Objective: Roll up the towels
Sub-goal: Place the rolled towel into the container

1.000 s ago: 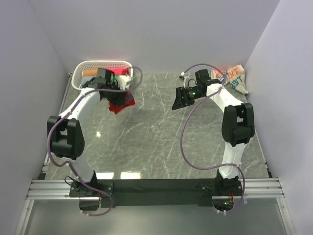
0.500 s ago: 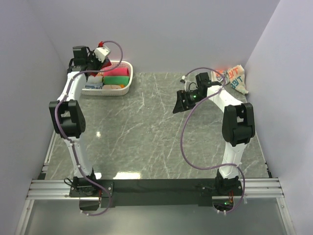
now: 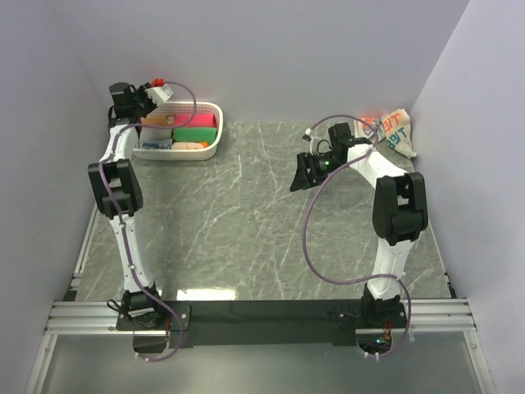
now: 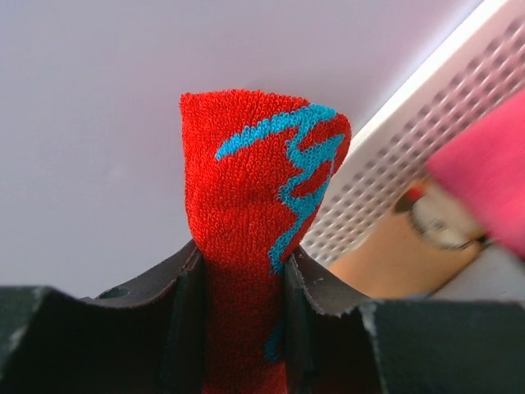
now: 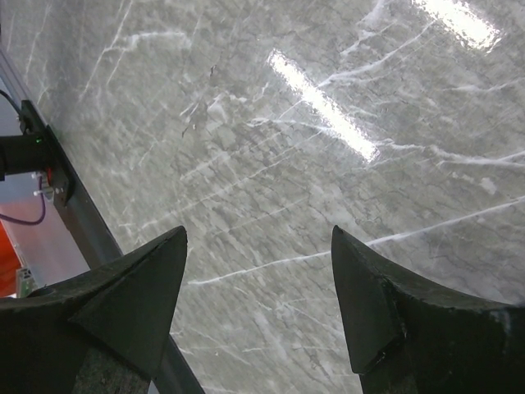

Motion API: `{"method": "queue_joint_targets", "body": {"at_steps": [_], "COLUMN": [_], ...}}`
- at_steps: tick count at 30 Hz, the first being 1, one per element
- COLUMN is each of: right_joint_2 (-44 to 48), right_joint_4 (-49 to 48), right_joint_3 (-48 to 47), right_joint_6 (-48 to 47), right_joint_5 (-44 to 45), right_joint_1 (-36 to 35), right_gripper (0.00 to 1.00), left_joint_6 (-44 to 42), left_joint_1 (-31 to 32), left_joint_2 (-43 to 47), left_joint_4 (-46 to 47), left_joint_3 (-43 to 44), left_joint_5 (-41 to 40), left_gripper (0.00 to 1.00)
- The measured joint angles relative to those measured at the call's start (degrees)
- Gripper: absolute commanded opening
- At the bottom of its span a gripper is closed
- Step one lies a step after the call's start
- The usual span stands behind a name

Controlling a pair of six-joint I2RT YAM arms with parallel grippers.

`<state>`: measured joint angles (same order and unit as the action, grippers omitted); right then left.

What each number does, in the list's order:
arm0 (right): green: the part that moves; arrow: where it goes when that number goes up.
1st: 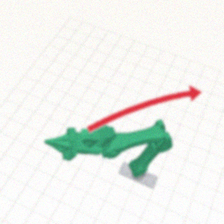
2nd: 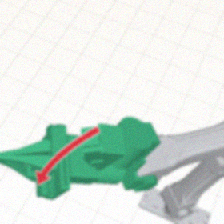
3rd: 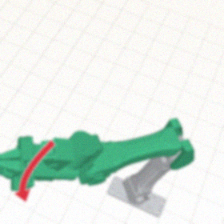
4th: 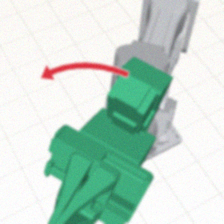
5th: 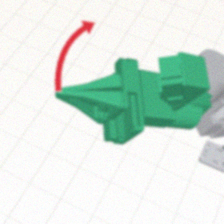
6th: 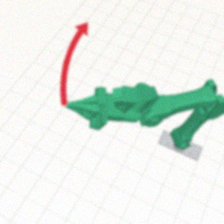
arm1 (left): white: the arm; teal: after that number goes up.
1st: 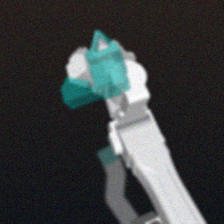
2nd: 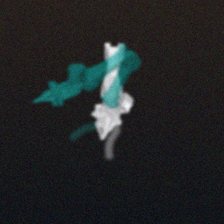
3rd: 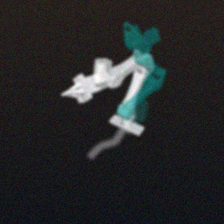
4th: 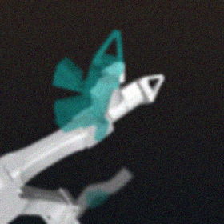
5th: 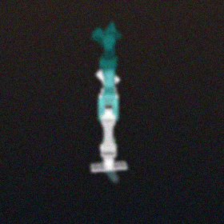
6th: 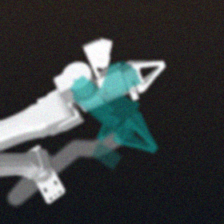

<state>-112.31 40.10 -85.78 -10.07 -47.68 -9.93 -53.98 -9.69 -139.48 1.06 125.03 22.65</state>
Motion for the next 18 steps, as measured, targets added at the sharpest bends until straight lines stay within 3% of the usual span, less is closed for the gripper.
{"method": "queue_joint_targets", "body": {"at_steps": [10, 18], "right_joint_2": [-0.02, -0.09], "right_joint_4": [0.26, 0.87], "right_joint_3": [0.85, 2.64], "right_joint_6": [-0.02, -0.04], "right_joint_5": [-0.15, -0.07], "right_joint_1": [0.07, 0.09], "right_gripper": [0.78, 0.78], "left_joint_6": [-7.15, -9.49], "left_joint_1": [-4.92, -5.97], "left_joint_2": [-4.83, -8.48], "left_joint_4": [3.93, 5.27], "left_joint_3": [1.18, 2.01], "left_joint_5": [12.46, 16.65], "left_gripper": [0.01, 0.0]}}
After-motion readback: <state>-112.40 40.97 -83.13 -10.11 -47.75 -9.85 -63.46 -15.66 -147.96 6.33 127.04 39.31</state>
